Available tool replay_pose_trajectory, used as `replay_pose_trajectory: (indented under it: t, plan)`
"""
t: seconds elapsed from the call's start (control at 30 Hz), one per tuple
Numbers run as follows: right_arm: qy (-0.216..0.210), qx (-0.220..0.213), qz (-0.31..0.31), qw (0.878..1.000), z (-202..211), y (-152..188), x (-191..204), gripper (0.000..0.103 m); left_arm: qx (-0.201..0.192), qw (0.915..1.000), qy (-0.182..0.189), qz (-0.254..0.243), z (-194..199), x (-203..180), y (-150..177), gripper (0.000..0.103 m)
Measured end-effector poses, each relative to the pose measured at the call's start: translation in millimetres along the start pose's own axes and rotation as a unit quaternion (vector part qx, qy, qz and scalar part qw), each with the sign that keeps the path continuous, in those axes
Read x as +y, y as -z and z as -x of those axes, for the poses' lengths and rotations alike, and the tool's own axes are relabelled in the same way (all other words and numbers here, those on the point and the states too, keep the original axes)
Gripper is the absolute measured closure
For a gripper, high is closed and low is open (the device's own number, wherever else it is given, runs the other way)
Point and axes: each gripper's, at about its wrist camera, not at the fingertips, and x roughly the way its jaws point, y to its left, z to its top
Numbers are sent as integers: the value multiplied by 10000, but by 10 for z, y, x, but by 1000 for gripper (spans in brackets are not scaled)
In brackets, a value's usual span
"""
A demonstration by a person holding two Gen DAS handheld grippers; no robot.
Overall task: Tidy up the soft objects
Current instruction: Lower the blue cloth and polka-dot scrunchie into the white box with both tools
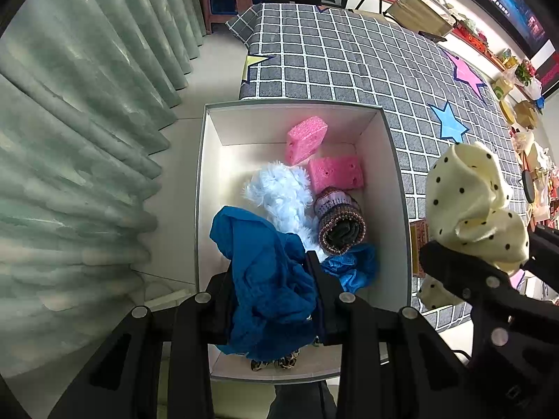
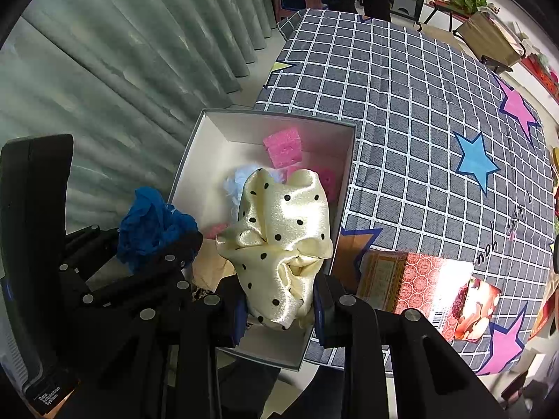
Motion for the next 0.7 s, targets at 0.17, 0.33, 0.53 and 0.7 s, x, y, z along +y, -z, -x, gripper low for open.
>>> replay_pose_trajectory:
  t: [0.17, 0.33, 0.53, 0.7]
  plan:
    - [18, 10, -12, 10000, -21, -21, -17, 73, 27, 10000, -10, -18, -35, -2, -32, 67]
    - [27, 29, -49, 10000, -62, -77, -55, 73, 57, 10000, -41, -30, -80, 8, -86, 67]
    - [78, 103, -29, 9999, -167, -179, -95, 73, 144, 9998, -92, -46, -200, 15, -158, 67]
    - [116, 155, 13, 9998, -245, -269, -92, 73, 268, 9996, -126, -27, -318, 35, -181, 67]
